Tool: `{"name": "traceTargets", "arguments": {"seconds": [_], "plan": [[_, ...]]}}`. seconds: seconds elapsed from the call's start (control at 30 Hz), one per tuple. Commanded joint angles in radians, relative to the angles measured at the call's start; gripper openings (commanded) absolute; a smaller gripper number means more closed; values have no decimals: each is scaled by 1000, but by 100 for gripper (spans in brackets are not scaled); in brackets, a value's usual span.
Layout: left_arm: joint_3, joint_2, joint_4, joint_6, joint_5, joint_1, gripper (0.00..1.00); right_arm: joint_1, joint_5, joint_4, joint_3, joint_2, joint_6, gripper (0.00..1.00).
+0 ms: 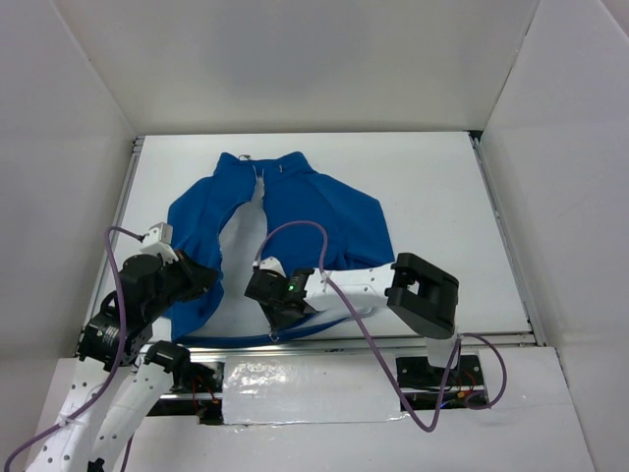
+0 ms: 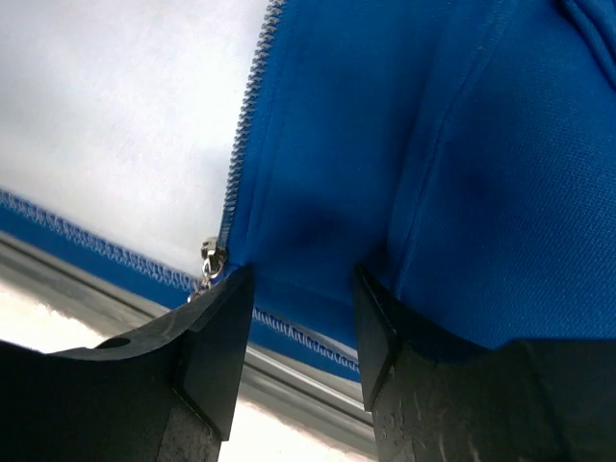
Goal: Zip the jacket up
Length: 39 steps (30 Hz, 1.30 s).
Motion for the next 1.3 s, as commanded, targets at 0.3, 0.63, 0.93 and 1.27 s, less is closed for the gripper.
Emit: {"name": "traceTargets", "arguments": {"seconds": [0.3,0.63,0.93,1.27], "plan": [[-4,-20,56,35,48,2,0,27,52,-72,95,38,63,56],[-4,-23,61,41,62,2,0,32,93,-112,129,75,91,38],[-6,-29,64,44,65,2,0,32,92,-120,132,76,95,31],[-6,-32,64,44,65,2,0,38,106,-114,126,30,110,0]]}}
